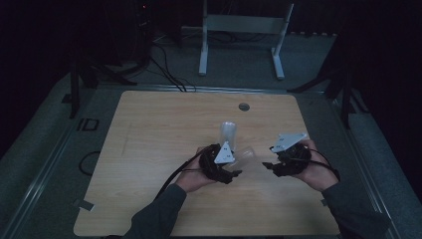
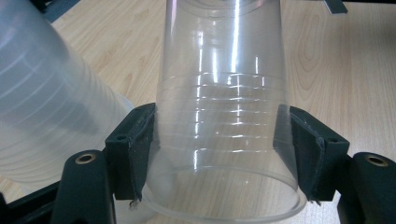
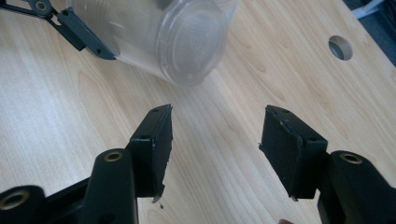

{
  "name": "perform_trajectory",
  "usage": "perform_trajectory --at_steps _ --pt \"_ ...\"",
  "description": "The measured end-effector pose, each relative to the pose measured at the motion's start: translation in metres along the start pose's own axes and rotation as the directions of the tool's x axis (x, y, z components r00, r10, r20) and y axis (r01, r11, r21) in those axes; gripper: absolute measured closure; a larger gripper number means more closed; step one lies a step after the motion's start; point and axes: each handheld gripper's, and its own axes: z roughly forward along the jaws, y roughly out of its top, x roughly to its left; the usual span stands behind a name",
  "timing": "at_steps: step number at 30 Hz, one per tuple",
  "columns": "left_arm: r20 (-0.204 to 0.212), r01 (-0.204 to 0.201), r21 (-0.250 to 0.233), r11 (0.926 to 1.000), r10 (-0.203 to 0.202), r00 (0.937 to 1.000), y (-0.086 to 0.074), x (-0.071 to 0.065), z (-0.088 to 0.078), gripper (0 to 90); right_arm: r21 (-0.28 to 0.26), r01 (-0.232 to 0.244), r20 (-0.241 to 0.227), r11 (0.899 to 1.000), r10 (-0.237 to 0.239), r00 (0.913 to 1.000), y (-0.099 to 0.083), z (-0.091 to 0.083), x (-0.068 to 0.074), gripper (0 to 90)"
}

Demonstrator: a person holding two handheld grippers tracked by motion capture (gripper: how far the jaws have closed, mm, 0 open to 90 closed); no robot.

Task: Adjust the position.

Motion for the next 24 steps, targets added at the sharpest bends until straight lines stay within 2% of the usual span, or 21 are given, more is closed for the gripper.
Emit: perform_trajectory --at_steps 11,24 --pt "0.045 -0.056 0.042 0.9975 0.055 0.9975 0.0019 -0.0024 0.0033 31.4 0.032 0.047 -0.026 0.998 -0.047 0.9986 0.0036 0.0015 0.0028 42.6" --pt "0.083 -0.095 0.069 0.9931 0.089 0.9926 0.0022 -0.0052 0.0060 31.4 0.073 0.115 -0.067 0.991 -0.110 0.9917 0.0070 0.0040 0.0070 42.2"
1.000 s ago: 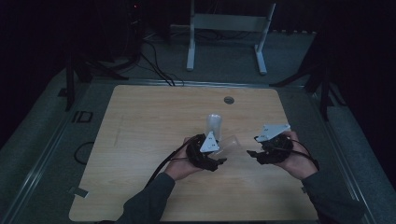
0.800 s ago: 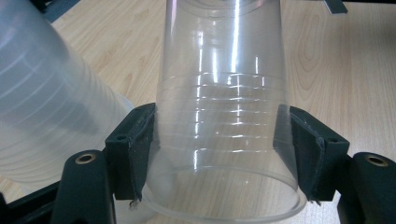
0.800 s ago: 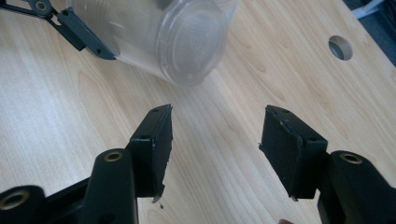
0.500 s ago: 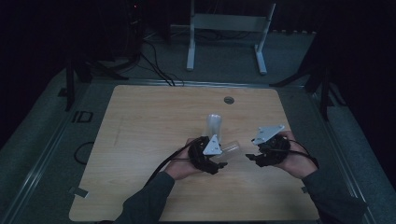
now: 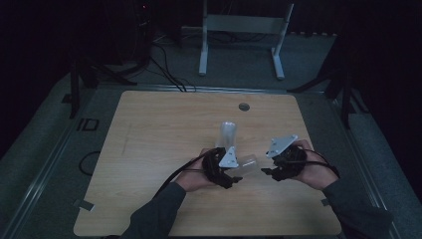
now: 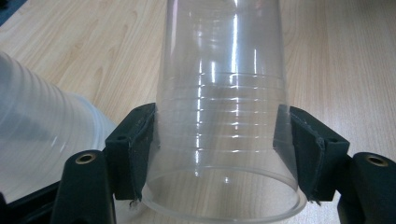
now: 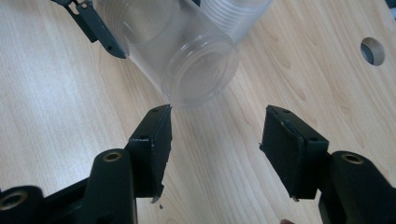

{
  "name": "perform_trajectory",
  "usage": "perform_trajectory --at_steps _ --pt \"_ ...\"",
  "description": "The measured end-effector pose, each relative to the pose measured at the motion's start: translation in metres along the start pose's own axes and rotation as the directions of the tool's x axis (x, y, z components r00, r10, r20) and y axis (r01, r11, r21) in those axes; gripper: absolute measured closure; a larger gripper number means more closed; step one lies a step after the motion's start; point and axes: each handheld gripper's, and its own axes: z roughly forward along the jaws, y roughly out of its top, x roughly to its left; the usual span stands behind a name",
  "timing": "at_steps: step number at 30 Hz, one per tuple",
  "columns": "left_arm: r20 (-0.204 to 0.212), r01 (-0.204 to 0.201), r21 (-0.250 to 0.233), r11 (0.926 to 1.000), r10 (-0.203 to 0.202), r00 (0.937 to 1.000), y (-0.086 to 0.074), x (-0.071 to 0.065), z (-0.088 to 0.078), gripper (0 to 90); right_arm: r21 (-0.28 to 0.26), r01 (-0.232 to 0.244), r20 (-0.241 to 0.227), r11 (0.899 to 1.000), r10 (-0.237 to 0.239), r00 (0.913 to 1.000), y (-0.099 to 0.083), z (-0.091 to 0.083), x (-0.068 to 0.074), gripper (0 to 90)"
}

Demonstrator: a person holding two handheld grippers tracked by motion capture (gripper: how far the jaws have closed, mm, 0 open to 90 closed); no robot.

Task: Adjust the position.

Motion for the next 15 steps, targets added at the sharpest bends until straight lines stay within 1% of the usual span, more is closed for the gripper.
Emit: perform_trajectory --at_steps 7,10,15 --pt "0.005 -0.001 0.007 1.0000 0.001 1.0000 -0.0006 0.0001 0.0010 31.4 0.018 0.025 -0.017 1.000 -0.025 0.9995 0.0023 -0.0001 0.0006 41.9" --pt "0.010 0.000 0.010 1.0000 0.000 1.0000 -0.0009 -0.0002 0.0016 31.4 0.024 0.029 -0.022 0.999 -0.028 0.9993 0.0025 0.0003 0.0008 41.9" --pt "0.022 -0.012 0.024 0.9996 0.012 0.9997 -0.0009 -0.0026 0.0048 31.4 0.040 0.051 -0.044 0.998 -0.049 0.9978 0.0040 0.0029 0.0029 41.6"
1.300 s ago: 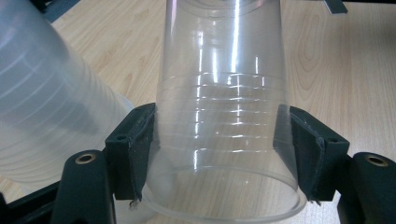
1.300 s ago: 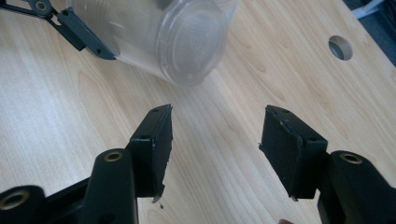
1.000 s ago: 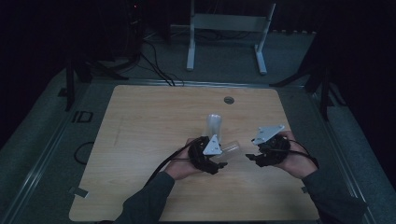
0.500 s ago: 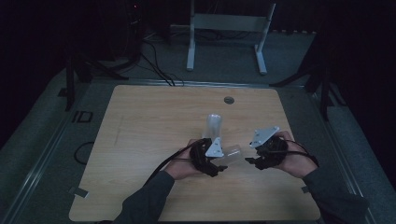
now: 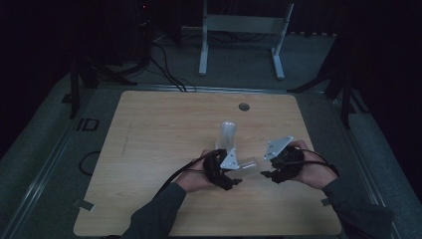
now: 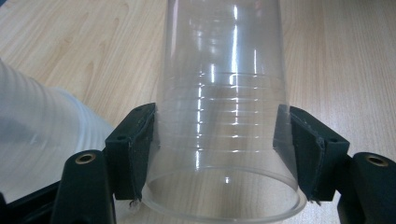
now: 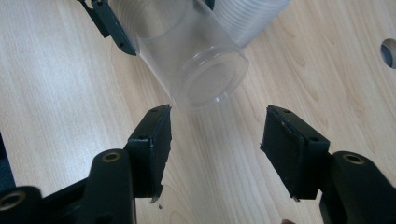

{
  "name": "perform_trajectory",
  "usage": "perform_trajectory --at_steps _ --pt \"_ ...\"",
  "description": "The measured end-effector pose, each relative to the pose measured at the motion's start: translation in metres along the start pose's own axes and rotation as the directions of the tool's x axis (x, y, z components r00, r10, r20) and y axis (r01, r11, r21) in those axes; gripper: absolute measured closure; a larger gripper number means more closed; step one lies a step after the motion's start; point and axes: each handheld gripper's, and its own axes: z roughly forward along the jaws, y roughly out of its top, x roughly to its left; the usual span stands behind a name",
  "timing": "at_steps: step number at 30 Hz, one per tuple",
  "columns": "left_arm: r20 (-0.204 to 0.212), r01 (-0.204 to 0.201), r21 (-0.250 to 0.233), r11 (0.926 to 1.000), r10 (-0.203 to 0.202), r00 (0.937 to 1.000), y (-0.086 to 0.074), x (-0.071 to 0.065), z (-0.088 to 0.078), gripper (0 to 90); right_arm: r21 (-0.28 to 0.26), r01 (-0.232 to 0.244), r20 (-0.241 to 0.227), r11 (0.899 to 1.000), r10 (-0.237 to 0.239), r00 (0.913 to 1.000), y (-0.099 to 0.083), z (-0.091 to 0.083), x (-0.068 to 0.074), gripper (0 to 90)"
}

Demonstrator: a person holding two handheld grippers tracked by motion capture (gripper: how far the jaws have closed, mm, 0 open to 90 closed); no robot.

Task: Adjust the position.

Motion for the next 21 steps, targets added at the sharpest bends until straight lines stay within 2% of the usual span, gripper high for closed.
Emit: perform_trajectory --at_steps 21 --pt "0.039 -0.039 0.048 0.9981 0.037 0.9986 0.0026 -0.0016 -0.0005 31.4 0.063 0.080 -0.075 0.995 -0.075 0.9943 0.0099 0.0063 0.0034 39.4"
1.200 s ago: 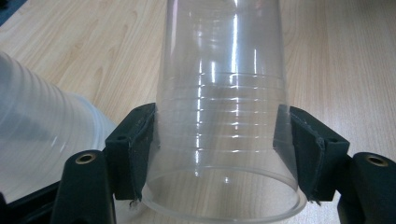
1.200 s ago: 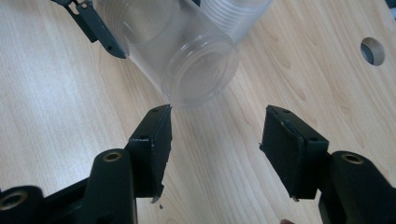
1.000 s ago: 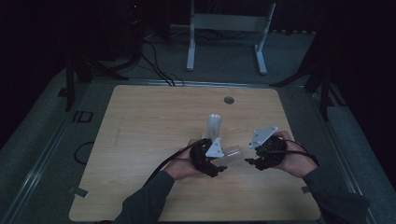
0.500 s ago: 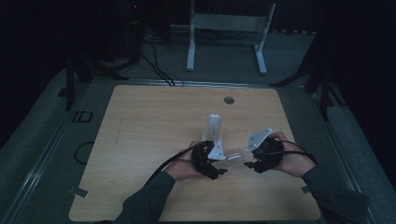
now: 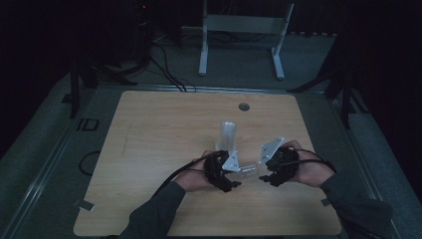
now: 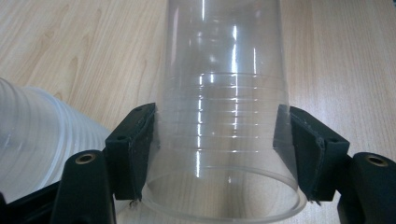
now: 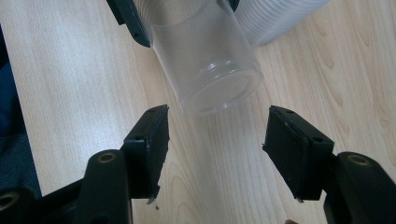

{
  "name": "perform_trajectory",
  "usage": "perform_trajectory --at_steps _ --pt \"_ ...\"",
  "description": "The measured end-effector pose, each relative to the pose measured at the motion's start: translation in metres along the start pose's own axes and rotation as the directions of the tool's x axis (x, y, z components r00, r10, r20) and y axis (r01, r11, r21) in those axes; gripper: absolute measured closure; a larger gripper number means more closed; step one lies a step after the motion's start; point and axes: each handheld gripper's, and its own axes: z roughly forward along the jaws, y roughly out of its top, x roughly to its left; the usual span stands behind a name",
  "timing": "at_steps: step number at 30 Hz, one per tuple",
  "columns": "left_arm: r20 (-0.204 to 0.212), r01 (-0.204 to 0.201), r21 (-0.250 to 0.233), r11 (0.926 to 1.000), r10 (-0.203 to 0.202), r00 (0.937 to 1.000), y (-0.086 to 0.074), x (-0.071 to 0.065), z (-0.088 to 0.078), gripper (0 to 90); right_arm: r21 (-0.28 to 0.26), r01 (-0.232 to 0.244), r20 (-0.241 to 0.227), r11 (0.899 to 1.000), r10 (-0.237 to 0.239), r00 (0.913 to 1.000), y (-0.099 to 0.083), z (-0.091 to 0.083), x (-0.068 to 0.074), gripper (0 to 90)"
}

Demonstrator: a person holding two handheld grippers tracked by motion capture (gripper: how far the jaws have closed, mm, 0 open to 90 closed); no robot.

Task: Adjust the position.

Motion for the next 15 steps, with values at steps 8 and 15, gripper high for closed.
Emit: perform_trajectory --at_steps 8,15 --pt "0.012 -0.012 0.014 0.9998 0.012 0.9999 0.0001 -0.0004 0.0006 31.4 0.027 0.020 -0.005 0.999 -0.020 0.9998 0.0032 0.0044 0.0013 39.1" --pt "0.017 -0.024 0.021 0.9995 0.024 0.9996 0.0007 -0.0032 0.0023 31.4 0.045 0.051 -0.022 0.998 -0.050 0.9985 0.0086 0.0083 0.0038 35.7"
